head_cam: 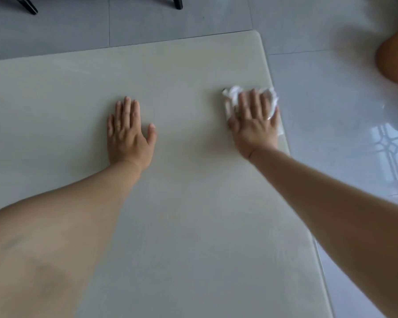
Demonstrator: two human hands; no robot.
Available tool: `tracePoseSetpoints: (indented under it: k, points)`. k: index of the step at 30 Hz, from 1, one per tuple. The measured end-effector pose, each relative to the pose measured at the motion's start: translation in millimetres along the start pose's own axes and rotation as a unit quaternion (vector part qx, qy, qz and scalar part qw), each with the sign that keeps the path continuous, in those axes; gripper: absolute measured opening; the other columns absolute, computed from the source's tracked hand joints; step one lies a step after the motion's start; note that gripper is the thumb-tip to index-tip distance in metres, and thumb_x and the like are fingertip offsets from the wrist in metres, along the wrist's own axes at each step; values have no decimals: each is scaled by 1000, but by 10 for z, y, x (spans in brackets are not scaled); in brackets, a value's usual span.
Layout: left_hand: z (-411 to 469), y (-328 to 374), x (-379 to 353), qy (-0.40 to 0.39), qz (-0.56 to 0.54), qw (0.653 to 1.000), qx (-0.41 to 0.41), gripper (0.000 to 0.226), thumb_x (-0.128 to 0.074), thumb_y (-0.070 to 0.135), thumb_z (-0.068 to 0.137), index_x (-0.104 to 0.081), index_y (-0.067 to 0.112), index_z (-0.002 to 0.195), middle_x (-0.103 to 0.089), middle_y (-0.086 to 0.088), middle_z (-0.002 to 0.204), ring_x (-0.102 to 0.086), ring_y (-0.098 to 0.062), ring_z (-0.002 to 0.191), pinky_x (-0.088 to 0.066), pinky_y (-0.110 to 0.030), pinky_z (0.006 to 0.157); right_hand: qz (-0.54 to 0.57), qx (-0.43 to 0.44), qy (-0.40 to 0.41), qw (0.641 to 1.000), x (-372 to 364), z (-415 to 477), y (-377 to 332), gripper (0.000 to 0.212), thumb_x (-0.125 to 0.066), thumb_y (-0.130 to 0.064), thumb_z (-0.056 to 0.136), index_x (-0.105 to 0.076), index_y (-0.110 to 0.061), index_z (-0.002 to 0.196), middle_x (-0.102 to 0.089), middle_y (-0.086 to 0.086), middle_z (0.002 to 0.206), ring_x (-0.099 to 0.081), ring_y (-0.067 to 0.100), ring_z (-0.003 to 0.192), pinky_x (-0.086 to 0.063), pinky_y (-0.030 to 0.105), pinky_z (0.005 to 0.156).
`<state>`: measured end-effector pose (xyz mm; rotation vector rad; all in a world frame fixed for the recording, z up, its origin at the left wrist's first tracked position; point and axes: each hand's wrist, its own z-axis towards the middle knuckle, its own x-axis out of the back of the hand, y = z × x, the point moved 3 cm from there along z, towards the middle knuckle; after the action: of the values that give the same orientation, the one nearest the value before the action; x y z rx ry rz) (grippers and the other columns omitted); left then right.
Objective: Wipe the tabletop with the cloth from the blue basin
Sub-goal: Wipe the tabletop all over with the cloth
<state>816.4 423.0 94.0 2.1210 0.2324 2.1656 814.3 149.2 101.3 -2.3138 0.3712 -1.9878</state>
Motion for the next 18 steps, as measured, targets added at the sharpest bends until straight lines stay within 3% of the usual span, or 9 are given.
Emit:
tracePoseSetpoints:
  k: [4,7,11,13,16,18]
  points:
    - [-22,33,13,-17,29,999,1,64,-32,38,94,-23,7,149,-16,-11,159,-12,-26,147,-3,-43,119,-38,130,-61,989,6,-423,185,60,-5,-56,93,1,-36,149,7,-7,160,14,12,145,8,41,118]
    - [-65,137,80,-5,64,998,11,61,-40,31,97,-22,4,149,-13,-12,159,-7,-26,147,1,-45,119,-22,34,-57,998,71,-386,404,60,-9,-56,94,2,-37,149,10,-8,159,14,10,145,9,40,117]
    - [-595,663,161,1,40,999,-20,67,-46,32,93,-21,5,149,-14,-12,159,-10,-26,147,-1,-43,118,23,-93,-3,995,-55,-744,151,60,-12,-53,96,0,-30,151,7,0,160,16,16,145,15,41,116]
    - [-1073,983,130,-18,5,998,-52,65,-42,37,93,-26,5,148,-21,-13,157,-18,-28,145,-11,-45,118,16,-46,-11,999,-132,-1074,87,61,-14,-53,96,0,-30,151,6,1,160,16,17,145,20,38,114]
    - [-1748,1229,50,-43,-18,995,-89,65,-33,44,94,-32,5,146,-27,-12,155,-25,-28,143,-19,-44,116,-43,76,-34,996,-82,-1308,344,61,-7,-56,92,6,-34,147,3,-4,160,13,13,145,11,36,116]
    - [-2064,1234,-12,-59,-14,994,-93,66,-32,45,94,-33,4,145,-29,-12,154,-27,-28,143,-21,-45,115,-53,74,-37,995,13,-1266,581,59,-7,-55,92,5,-36,146,3,-5,160,11,12,145,10,36,116]
